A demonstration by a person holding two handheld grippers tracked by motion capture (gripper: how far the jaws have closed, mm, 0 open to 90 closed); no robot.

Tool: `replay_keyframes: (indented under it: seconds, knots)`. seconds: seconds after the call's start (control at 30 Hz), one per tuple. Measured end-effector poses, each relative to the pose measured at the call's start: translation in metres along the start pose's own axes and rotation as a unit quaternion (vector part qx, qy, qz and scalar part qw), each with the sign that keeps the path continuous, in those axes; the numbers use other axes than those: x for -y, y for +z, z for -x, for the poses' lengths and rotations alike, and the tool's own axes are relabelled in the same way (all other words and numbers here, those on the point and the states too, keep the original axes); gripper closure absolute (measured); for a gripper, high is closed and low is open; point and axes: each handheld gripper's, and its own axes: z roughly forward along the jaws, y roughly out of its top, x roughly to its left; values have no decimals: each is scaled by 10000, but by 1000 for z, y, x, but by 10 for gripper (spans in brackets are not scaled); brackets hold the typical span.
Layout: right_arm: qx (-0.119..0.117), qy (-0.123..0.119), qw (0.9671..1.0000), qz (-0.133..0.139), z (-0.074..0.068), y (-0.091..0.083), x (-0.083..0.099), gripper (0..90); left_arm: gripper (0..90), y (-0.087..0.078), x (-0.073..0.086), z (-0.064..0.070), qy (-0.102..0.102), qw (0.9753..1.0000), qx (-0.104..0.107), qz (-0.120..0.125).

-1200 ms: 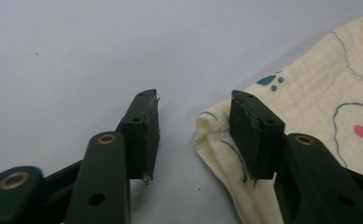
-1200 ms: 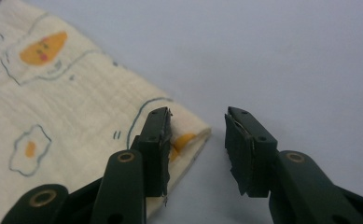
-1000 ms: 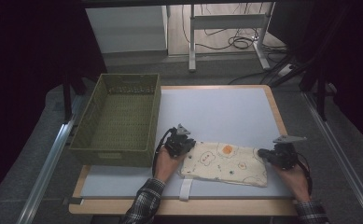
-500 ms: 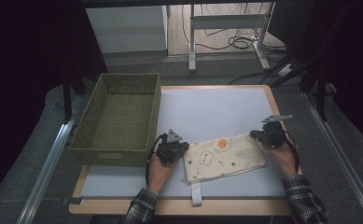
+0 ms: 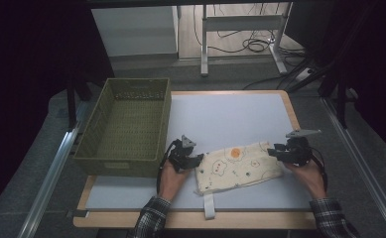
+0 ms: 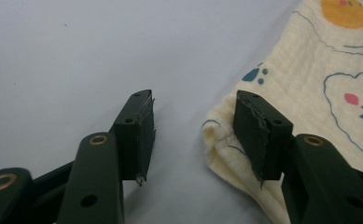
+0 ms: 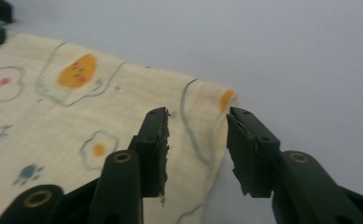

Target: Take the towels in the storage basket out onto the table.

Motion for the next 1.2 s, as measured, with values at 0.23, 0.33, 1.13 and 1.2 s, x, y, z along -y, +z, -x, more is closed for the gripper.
replay_keyframes:
  seconds: [0.23,0.33,1.13,1.2]
  knots:
    - [-377,-85,9992,-31,-22,-7,13,465,465,0,1,0,-4,10000,-15,13]
    - [-508,-161,9986,3,-32,-7,17,444,463,0,1,0,13,10000,-30,9]
    - [-1502,-941,9840,-167,-141,34,5,384,464,0,1,-1,36,10000,-14,-21]
    - [-1625,-926,9821,-215,-149,38,3,412,464,0,1,-1,38,10000,-13,-25]
